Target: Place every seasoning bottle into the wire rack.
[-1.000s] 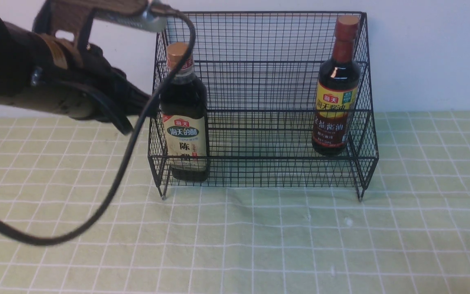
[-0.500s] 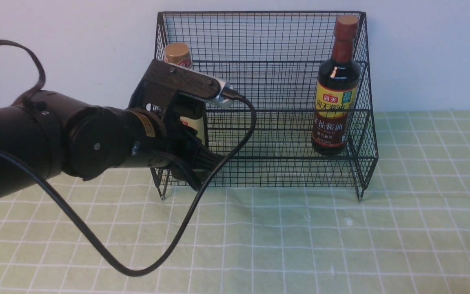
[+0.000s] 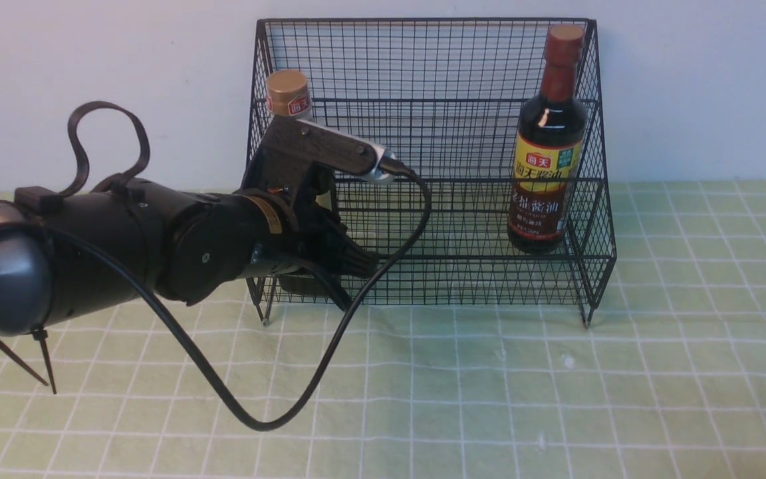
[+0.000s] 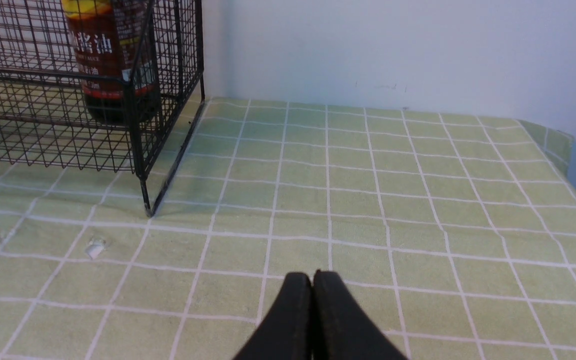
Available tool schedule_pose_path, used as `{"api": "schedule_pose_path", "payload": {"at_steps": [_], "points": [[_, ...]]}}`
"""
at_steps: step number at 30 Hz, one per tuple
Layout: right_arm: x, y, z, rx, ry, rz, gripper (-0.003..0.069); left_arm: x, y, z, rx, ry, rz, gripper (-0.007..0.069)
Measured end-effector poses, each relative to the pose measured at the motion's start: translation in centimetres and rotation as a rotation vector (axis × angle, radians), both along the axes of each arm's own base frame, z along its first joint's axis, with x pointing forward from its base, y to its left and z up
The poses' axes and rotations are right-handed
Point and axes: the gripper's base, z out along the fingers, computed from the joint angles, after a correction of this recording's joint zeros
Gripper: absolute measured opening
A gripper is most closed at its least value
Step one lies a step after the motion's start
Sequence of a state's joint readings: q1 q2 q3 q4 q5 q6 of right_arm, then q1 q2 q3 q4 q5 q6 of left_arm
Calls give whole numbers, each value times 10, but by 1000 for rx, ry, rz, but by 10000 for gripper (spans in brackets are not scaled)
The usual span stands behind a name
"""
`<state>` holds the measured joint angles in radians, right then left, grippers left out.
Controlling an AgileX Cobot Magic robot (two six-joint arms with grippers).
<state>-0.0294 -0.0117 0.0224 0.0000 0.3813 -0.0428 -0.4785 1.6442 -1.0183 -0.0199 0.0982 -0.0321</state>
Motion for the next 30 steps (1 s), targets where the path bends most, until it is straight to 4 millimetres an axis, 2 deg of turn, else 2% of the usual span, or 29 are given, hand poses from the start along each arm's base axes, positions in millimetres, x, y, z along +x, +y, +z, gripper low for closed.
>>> {"api": "schedule_pose_path", "payload": {"at_steps": [6, 16, 23, 28, 30], "points": [[0, 0, 0, 0, 0, 0, -15, 6, 9, 1, -12, -14, 35, -6], [0, 0, 0, 0, 0, 0, -15, 7, 9, 2, -20, -27, 36, -6], [0, 0, 0, 0, 0, 0, -15, -6, 15, 3, 41, 92, 31, -6], [0, 0, 0, 0, 0, 0, -15, -35, 29, 45, 73, 80, 1, -6], [0, 0, 0, 0, 0, 0, -15, -52, 37, 71, 52, 29, -2, -6]]}}
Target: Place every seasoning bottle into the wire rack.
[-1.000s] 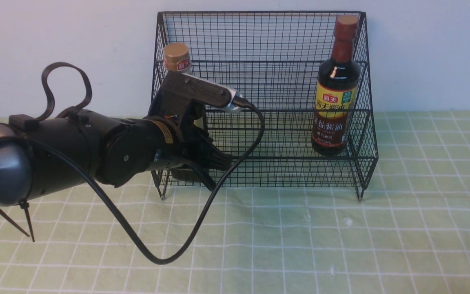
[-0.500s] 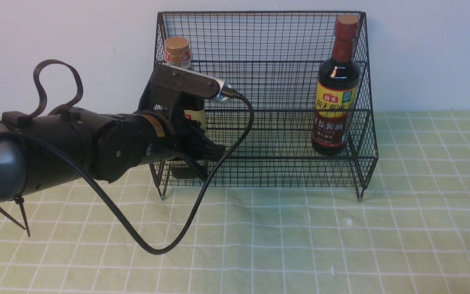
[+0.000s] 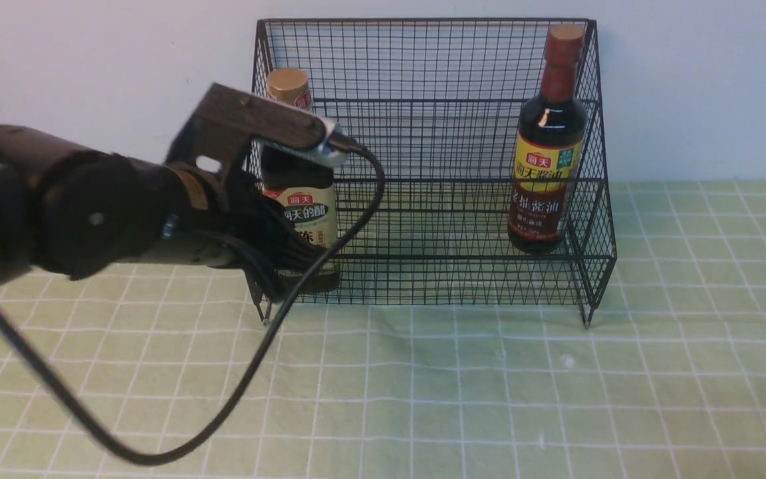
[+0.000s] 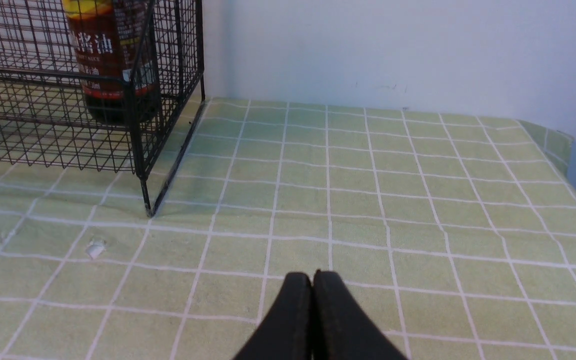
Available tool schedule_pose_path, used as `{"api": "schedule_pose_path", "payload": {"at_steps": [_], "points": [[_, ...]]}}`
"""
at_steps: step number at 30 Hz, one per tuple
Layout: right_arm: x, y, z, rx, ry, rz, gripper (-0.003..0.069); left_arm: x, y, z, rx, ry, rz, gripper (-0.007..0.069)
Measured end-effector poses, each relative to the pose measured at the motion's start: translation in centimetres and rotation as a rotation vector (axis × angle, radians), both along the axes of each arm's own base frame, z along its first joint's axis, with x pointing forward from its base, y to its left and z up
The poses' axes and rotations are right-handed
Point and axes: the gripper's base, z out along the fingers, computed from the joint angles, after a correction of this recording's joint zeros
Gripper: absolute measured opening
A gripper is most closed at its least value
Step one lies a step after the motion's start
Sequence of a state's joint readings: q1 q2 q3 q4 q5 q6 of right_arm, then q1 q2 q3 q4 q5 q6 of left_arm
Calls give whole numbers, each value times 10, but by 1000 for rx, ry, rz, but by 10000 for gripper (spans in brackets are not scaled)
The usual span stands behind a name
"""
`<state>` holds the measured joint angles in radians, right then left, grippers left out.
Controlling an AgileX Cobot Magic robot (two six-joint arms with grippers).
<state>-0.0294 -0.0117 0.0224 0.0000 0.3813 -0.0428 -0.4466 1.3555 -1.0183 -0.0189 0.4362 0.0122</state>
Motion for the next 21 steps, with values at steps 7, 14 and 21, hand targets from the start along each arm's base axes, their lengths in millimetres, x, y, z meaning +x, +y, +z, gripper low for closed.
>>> {"api": "schedule_pose_path", "payload": {"at_steps": [7, 14, 21], "points": [[0, 0, 0, 0, 0, 0, -15, -56, 27, 62, -72, -146, -1, -6], [0, 0, 0, 0, 0, 0, -15, -119, 57, 102, -148, -258, 9, -6], [0, 0, 0, 0, 0, 0, -15, -176, 84, 120, -195, -341, 10, -6]]}}
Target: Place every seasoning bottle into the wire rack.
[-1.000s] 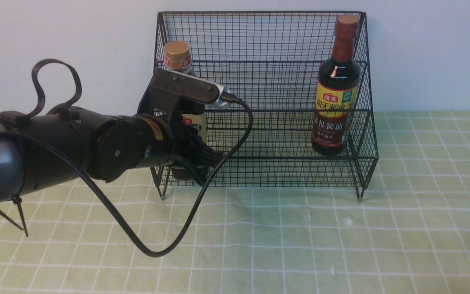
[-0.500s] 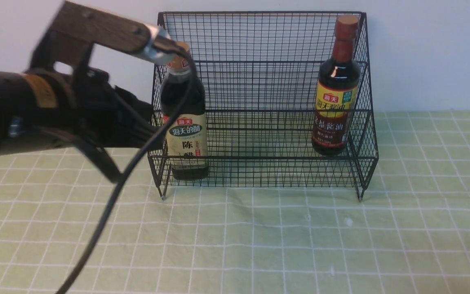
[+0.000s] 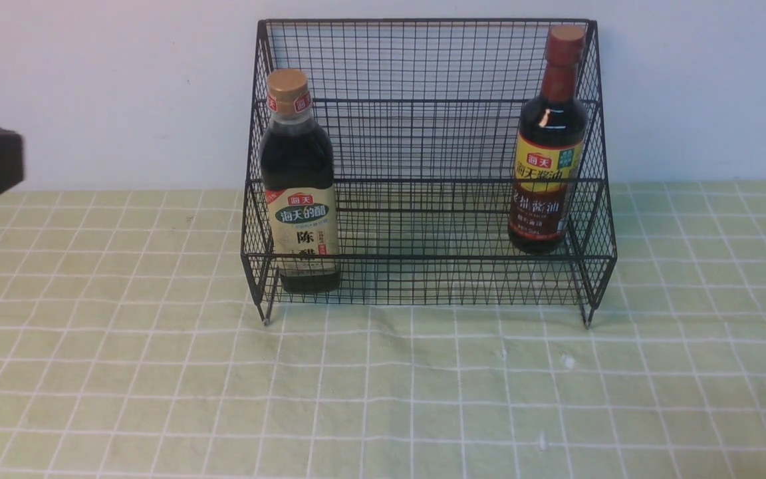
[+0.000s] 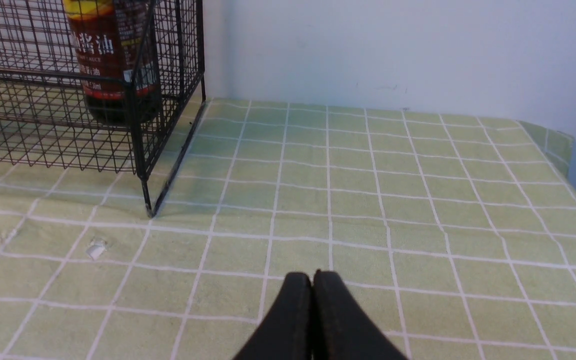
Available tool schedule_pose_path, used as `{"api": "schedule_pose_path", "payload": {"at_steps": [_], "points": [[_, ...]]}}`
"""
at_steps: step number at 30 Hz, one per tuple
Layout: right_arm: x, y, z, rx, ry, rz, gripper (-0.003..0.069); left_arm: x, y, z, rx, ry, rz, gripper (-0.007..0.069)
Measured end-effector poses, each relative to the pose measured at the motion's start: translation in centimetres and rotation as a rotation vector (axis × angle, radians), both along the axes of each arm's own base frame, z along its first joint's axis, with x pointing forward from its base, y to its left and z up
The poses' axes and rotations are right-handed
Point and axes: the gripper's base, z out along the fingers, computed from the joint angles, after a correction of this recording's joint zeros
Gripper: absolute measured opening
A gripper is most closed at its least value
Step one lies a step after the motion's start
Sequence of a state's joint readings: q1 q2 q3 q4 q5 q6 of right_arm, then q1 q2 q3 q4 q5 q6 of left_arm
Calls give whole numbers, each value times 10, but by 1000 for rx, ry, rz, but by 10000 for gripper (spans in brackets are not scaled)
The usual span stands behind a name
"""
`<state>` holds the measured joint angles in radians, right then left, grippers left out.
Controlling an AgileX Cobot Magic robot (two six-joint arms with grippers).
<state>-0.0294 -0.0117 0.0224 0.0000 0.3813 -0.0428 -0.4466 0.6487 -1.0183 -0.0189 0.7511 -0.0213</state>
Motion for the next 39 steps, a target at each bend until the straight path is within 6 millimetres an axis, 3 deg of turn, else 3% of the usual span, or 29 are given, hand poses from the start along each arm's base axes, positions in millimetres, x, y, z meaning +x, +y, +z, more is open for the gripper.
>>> {"api": "schedule_pose_path", "payload": {"at_steps": [11, 15, 18, 25, 33, 39], "points": [[0, 0, 0, 0, 0, 0, -15, -66, 41, 11, 5, -216, 75, -6], [0, 0, 0, 0, 0, 0, -15, -85, 55, 4, -23, -195, 129, -6], [0, 0, 0, 0, 0, 0, -15, -91, 61, -12, -47, -168, 184, -6], [0, 0, 0, 0, 0, 0, -15, -82, 56, -94, 2, -138, 310, -6], [0, 0, 0, 0, 0, 0, -15, -48, 43, -205, 91, -99, 353, -6], [0, 0, 0, 0, 0, 0, -15, -38, 42, -249, 75, -47, 378, -6]]}}
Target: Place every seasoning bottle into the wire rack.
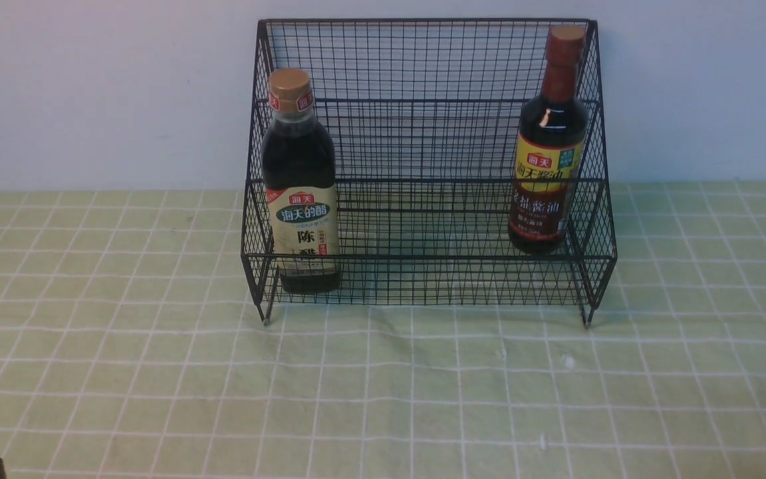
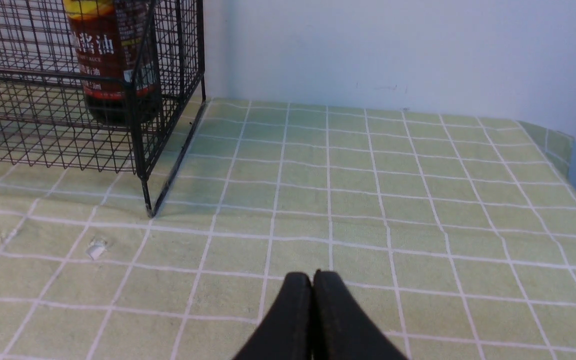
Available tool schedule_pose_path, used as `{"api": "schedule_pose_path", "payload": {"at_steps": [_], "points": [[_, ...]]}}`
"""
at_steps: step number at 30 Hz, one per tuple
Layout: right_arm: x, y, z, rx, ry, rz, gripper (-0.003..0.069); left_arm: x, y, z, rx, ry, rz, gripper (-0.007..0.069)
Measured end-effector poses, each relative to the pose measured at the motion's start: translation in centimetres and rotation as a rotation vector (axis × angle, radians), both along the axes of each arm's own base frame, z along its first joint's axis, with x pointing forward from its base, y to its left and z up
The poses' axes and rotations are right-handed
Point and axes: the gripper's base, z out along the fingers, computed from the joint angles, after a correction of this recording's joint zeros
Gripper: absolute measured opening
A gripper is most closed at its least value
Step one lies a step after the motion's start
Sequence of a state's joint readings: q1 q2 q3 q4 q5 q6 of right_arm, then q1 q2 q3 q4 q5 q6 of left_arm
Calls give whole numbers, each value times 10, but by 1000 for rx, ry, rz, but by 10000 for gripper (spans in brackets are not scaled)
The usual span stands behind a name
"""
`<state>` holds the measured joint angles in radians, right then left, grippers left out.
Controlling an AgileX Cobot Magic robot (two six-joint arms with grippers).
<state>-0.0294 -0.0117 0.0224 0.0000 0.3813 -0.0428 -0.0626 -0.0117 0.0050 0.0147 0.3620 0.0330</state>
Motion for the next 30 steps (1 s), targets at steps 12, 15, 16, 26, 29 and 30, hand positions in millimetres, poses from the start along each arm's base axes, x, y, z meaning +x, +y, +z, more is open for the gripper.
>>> {"api": "schedule_pose_path", "payload": {"at_steps": [12, 15, 16, 26, 29, 30], "points": [[0, 0, 0, 0, 0, 0, -15, 0, 0, -9, 1, 41, 3, -6], [0, 0, 0, 0, 0, 0, -15, 0, 0, -9, 0, 41, 3, -6], [0, 0, 0, 0, 0, 0, -15, 0, 0, -9, 0, 41, 3, -6], [0, 0, 0, 0, 0, 0, -15, 0, 0, -9, -1, 41, 3, -6], [0, 0, 0, 0, 0, 0, -15, 0, 0, -9, -1, 41, 3, -6], [0, 0, 0, 0, 0, 0, -15, 0, 0, -9, -1, 41, 3, -6]]}}
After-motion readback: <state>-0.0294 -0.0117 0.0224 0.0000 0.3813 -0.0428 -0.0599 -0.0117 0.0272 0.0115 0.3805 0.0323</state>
